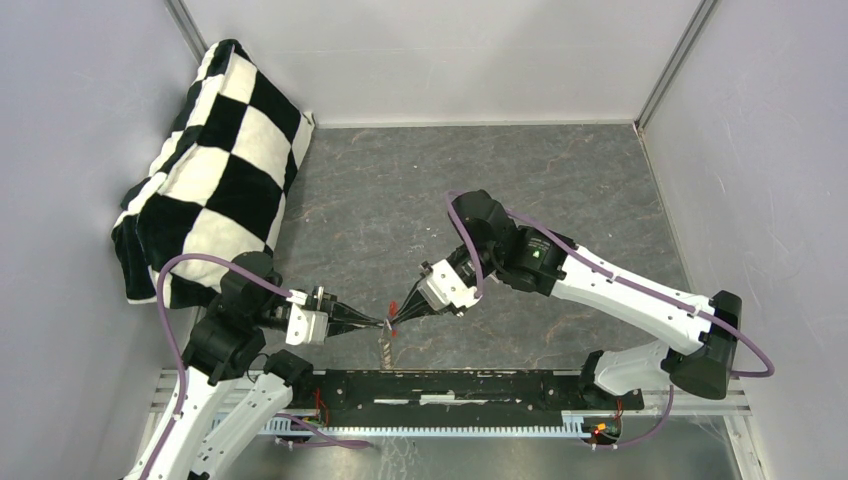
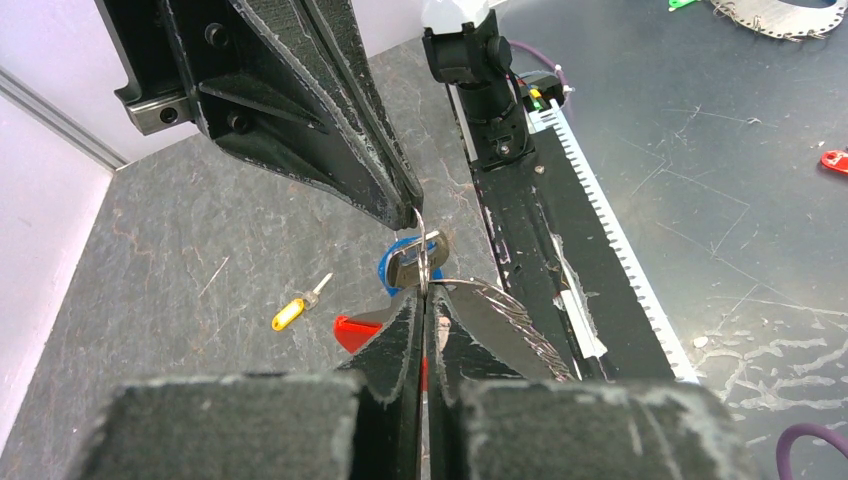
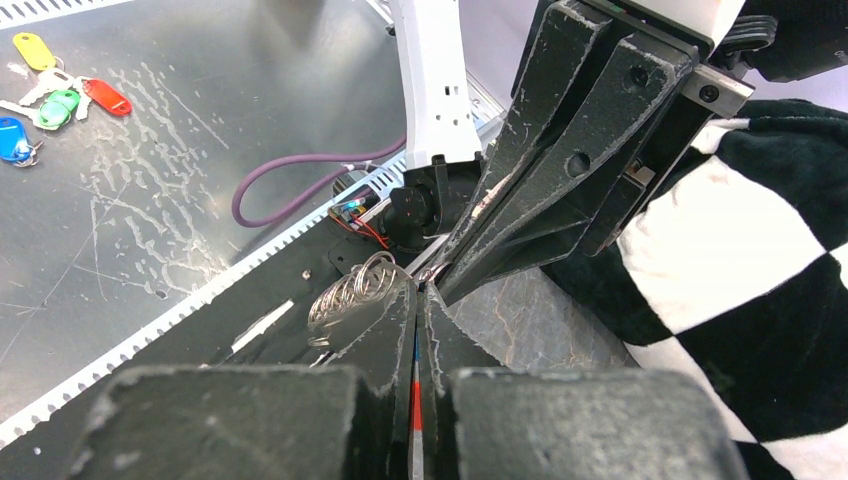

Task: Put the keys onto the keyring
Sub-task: Insert the key onto the keyring.

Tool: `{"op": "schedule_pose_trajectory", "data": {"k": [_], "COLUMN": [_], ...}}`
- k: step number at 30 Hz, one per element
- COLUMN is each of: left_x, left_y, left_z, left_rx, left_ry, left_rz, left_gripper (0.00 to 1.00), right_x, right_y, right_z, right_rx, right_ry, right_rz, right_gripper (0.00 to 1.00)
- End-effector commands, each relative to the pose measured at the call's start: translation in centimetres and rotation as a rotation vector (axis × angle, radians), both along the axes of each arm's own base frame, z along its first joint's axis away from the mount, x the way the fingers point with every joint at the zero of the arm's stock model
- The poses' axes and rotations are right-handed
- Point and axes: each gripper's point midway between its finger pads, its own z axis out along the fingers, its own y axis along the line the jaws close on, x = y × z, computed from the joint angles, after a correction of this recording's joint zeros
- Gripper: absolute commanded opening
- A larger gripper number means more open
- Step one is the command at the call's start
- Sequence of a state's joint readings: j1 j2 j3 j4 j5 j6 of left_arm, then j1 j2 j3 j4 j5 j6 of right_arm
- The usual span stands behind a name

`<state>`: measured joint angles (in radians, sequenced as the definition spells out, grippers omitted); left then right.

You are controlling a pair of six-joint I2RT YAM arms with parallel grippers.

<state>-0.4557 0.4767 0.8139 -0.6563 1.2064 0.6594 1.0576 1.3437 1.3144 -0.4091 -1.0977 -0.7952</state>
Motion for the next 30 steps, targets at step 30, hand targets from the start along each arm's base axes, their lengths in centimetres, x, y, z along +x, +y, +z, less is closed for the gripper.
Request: {"op": "schedule_pose_trajectory", "data": {"k": [30], "left_x": [0.0], "left_y": [-0.1], "left_z": [0.8], "left_rx": [-0.017], "left_ry": [-0.056], "left_rz": [-0.010], "left_gripper": [0.02], "right_x": [0.8], "right_y": [3.1], "right_z": [1.7], "right_rx": [0.008], "right_ry": [0.057], "right_rz": [-0.068], "right_gripper": [0.00]}}
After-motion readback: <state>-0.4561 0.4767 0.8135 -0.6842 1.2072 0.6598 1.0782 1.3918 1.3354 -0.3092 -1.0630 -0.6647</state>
